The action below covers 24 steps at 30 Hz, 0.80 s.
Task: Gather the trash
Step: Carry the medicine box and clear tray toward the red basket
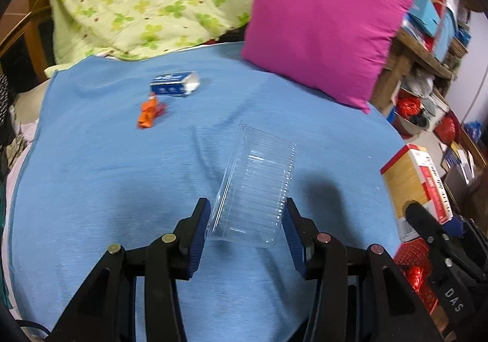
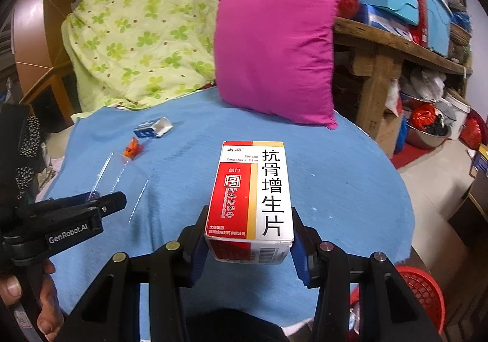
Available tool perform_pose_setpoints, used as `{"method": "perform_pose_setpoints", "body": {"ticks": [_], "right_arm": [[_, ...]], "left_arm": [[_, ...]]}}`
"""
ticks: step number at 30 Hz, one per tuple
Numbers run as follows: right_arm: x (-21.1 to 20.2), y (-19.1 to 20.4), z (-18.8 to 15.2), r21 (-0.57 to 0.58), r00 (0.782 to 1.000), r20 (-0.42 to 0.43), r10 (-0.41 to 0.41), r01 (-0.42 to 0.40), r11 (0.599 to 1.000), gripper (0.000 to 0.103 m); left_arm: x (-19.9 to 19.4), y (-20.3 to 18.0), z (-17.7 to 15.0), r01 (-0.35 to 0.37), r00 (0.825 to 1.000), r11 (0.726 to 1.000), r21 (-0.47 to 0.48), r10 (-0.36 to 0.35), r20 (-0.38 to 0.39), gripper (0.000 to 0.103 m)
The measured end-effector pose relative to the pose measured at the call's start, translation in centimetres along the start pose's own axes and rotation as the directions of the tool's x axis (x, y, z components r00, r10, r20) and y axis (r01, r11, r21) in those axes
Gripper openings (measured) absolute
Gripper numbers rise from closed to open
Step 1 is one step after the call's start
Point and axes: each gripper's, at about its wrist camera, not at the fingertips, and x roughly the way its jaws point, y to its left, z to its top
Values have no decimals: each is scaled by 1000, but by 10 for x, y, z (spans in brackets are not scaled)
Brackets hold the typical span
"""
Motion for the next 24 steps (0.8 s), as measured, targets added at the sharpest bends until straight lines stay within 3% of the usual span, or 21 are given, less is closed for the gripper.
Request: {"method": "perform_pose_setpoints", "body": {"ticks": [16,24], "right_arm": [[-21,-62,-35,84,994,-41,-102,105,991,49],[-44,-108,-65,138,980,-76,-182,191,972,49]], "left_arm": [[2,-65,-14,76,997,991,112,-73,-29,49],[2,-110,-25,148,989,970,192,-139,-57,49]]}}
